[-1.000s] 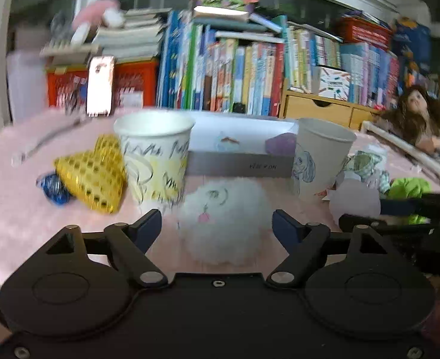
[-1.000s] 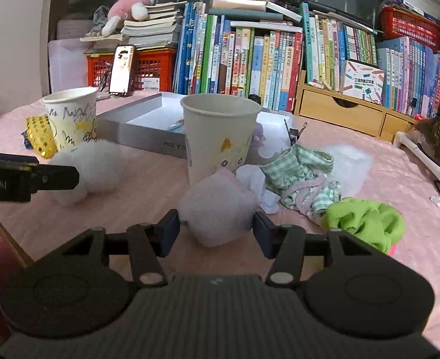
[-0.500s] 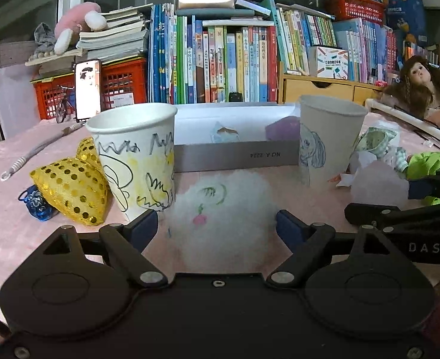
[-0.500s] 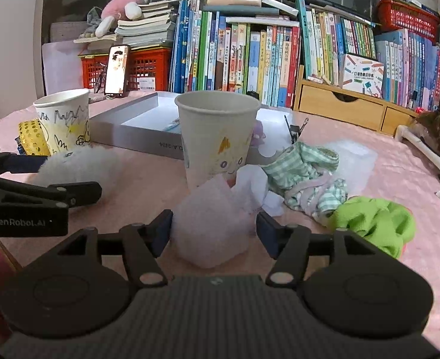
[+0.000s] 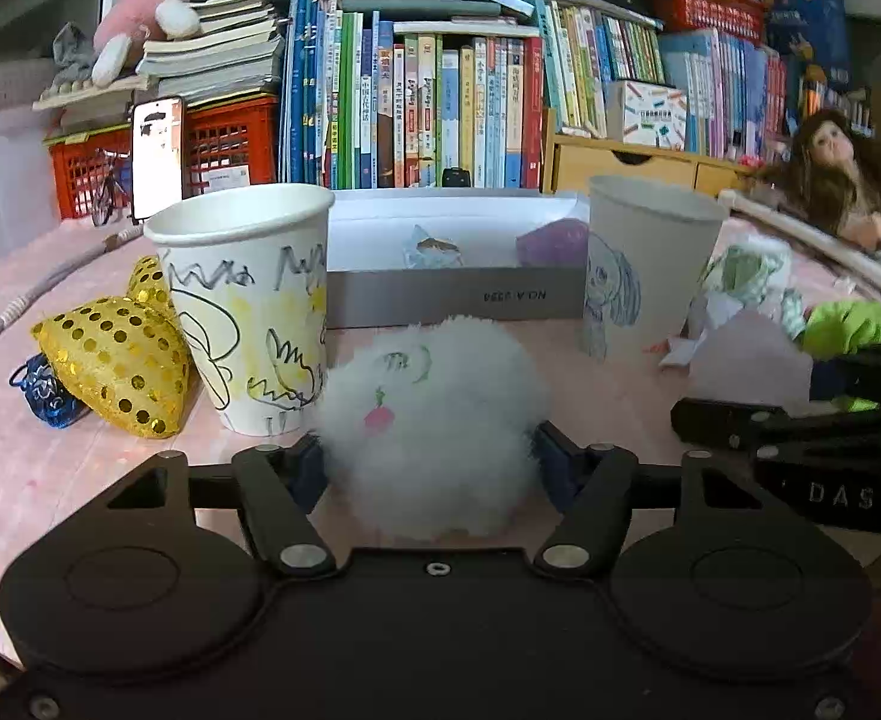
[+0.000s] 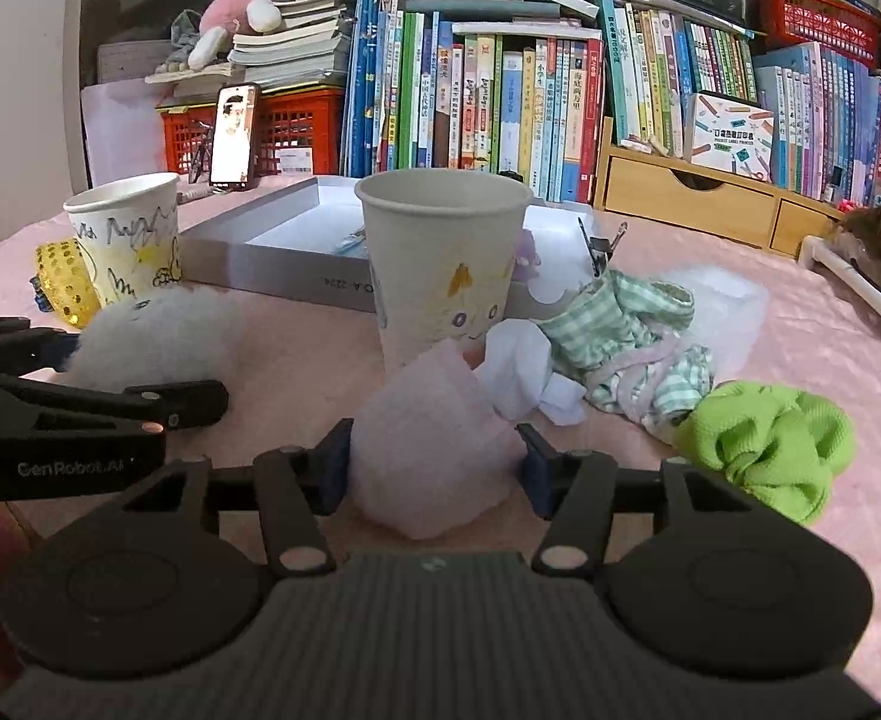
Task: Organize soft objects
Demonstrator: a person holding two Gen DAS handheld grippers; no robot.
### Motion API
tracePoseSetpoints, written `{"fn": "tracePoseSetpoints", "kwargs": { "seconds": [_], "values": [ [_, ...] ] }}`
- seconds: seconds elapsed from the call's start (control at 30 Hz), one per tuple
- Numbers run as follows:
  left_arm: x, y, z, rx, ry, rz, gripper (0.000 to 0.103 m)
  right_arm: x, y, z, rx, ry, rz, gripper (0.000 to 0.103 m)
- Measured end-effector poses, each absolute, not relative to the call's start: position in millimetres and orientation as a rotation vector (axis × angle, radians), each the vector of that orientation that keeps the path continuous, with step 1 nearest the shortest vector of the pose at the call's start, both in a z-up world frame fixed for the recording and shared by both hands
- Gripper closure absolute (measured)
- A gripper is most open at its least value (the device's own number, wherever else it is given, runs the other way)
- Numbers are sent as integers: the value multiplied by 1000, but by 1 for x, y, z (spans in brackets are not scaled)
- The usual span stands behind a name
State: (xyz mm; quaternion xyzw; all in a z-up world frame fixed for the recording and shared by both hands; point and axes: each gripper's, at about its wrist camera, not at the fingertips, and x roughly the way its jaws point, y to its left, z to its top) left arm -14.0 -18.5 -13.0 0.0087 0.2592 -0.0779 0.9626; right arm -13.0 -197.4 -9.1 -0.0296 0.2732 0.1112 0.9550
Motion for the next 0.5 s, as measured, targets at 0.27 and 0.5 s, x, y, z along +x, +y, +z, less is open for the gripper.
{"fn": "tracePoseSetpoints", "kwargs": {
  "seconds": [0.27, 0.5],
  "values": [
    [-30, -12, 34, -4, 430, -211, 38, -27, -196, 21, -85, 469, 254, 44],
    [-19, -3, 91, -13, 359, -252, 38, -30, -210, 58, -52, 410, 263, 44]
  ]
}}
